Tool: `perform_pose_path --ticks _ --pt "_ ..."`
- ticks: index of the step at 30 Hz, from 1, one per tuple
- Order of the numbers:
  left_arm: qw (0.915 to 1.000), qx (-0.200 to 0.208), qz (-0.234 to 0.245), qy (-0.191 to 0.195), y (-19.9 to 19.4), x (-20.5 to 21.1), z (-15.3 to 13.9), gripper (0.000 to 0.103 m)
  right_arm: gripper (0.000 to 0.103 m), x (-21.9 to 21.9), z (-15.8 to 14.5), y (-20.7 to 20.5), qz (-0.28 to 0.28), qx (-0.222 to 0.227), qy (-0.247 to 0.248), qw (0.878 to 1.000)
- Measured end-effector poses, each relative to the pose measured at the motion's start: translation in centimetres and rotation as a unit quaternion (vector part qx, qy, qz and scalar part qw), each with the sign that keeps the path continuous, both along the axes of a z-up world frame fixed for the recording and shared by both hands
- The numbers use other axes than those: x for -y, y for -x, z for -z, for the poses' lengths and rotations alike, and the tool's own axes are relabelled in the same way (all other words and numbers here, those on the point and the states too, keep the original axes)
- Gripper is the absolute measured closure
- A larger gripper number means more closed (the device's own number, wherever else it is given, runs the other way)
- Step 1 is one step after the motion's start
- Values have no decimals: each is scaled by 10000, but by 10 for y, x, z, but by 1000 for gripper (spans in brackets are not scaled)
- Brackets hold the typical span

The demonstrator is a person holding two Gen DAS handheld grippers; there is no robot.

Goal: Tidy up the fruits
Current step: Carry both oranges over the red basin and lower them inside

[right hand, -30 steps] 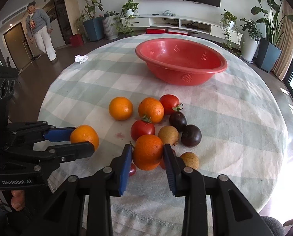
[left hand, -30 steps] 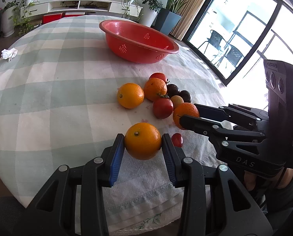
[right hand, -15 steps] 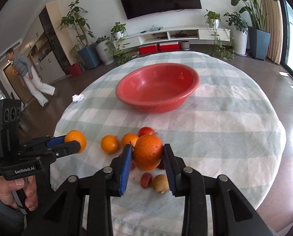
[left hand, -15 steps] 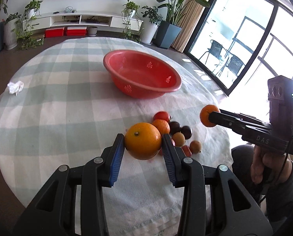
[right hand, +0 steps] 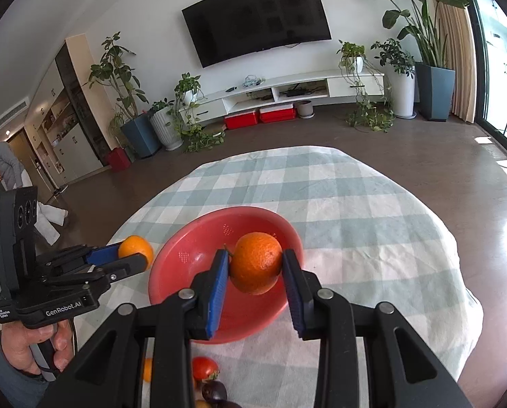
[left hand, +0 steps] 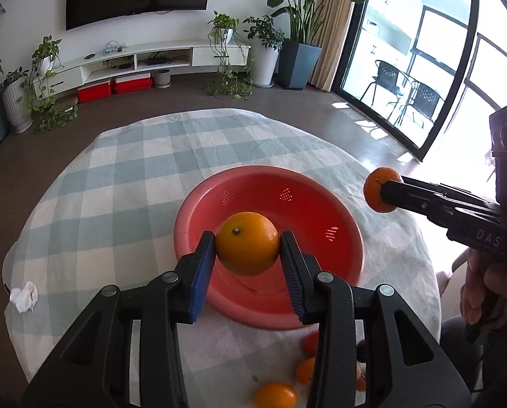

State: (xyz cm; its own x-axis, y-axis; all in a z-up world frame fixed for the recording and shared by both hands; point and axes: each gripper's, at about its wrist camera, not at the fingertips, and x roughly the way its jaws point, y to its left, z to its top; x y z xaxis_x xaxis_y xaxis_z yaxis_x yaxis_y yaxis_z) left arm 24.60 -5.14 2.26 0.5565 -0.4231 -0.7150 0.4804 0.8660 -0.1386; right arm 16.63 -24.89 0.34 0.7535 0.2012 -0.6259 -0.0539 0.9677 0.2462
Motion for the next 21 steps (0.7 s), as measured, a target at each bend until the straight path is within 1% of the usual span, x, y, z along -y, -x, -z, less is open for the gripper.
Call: perform_pose_path --ticks 3,6,12,16,19,21 --pt "9997 -190 -25 -162 -24 11 17 67 68 -11 14 -24 -189 -227 112 9995" --pt "9990 -311 -33 -325 -35 17 38 67 68 -22 30 -39 -336 -438 349 9979" --pt "9973 -451 25 -586 -47 27 72 66 68 -34 54 -47 -481 -673 815 9932" --pt "9964 -420 83 -731 -50 34 82 66 68 -40 66 -52 -532 -785 1054 9899" --pt "9960 -354 140 -813 -51 39 83 66 68 -45 71 -53 -583 -807 1247 9872" --pt "9956 -316 147 -874 -50 41 83 66 68 -45 73 -54 -595 -800 1283 9867"
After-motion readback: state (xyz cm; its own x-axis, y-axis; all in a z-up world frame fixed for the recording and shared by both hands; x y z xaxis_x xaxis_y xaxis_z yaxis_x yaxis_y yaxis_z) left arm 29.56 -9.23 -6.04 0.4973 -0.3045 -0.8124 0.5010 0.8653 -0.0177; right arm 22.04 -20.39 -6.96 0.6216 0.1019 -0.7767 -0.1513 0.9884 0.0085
